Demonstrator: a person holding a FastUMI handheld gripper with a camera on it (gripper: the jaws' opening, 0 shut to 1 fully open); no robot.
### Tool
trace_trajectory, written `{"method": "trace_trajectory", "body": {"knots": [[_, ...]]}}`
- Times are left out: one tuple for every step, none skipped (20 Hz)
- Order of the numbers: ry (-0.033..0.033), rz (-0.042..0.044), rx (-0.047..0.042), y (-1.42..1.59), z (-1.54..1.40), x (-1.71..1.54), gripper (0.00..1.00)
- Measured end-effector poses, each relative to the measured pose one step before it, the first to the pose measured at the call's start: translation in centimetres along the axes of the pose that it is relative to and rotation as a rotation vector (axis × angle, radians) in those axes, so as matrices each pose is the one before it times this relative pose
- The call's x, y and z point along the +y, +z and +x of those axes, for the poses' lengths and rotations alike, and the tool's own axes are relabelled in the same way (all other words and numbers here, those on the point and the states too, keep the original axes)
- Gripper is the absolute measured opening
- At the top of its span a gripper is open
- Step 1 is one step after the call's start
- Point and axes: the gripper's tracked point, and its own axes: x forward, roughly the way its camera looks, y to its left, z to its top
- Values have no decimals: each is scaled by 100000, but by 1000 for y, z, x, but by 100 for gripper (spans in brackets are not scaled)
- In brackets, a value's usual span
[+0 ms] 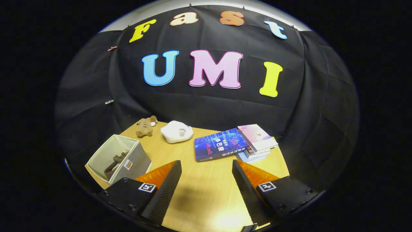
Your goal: Open the storage box then place both shoes into the box .Put the left shoe in first, then the right shoe, with the right side of both shoes facing outward in a uniform manner.
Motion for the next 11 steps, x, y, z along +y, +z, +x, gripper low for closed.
{"method": "trace_trajectory", "body": {"knots": [[-1330, 50, -757, 115, -81, -792, 98], [-1082, 402, -863, 229, -83, -692, 98], [-649, 661, -841, 103, -127, -409, 98], [-635, 578, -403, 30, -107, -550, 99], [-677, 557, -377, 38, -96, -536, 98], [-535, 318, -28, -197, -61, -501, 98], [-650, 202, 320, -62, -6, -460, 98], [-317, 438, 289, -96, -133, -330, 98], [-390, 337, 549, -140, 58, -305, 99], [-753, 210, 47, -23, -55, -323, 98], [-673, 217, -326, 137, -56, -279, 98]]}}
